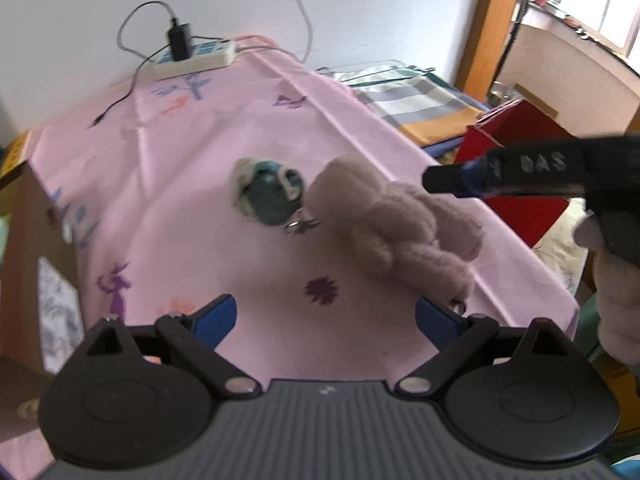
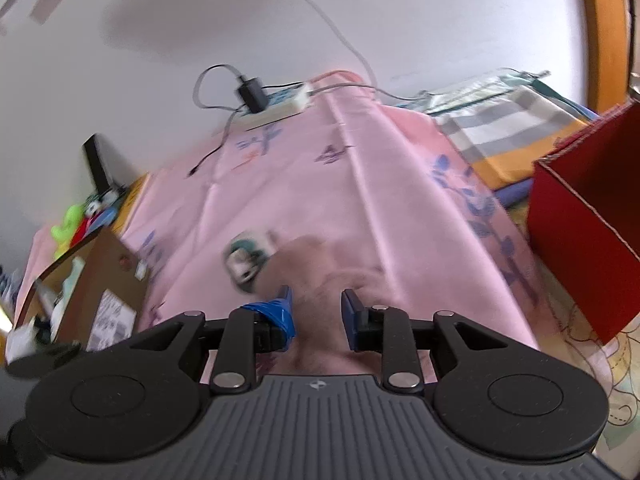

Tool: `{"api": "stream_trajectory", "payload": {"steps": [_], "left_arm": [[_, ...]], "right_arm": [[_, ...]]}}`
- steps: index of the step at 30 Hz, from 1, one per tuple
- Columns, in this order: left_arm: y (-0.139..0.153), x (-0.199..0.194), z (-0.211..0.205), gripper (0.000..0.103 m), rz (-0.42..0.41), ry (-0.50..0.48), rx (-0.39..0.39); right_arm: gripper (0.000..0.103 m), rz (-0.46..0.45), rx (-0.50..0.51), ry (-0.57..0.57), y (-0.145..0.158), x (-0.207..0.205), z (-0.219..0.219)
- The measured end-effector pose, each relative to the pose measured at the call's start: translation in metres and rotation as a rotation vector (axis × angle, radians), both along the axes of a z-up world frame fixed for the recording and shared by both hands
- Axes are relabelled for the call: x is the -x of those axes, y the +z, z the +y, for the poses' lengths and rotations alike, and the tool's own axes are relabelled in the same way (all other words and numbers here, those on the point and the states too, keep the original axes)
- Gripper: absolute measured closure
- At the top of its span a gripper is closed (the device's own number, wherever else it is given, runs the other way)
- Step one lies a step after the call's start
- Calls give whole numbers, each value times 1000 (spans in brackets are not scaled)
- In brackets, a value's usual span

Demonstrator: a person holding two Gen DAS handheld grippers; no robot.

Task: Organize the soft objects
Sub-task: 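Move the open right gripper over the pink-brown teddy bear, then grasp the teddy bear with the right gripper and lift it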

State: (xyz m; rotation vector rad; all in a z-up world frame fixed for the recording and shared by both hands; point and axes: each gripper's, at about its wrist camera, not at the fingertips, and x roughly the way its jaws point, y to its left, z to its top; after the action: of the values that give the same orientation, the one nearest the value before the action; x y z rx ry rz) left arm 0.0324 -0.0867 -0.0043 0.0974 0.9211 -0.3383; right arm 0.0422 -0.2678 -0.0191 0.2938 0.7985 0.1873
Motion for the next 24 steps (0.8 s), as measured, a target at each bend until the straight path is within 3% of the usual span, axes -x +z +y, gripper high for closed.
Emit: {"api": "stream_trajectory", "payload": {"steps": [13,20,24], "left_arm": [[-17,-43,-21,6,62,-39,101],[-29,-64,-28,6,118,-34,122],[-33,-68,-32,5,141,-59,129]], "right_arm": [[93,158,-99,-42,-33,-60,-31],[93,200,-111,-9,-43,-68,-33],[90,246,-193,25,-44,-68,-39]]}}
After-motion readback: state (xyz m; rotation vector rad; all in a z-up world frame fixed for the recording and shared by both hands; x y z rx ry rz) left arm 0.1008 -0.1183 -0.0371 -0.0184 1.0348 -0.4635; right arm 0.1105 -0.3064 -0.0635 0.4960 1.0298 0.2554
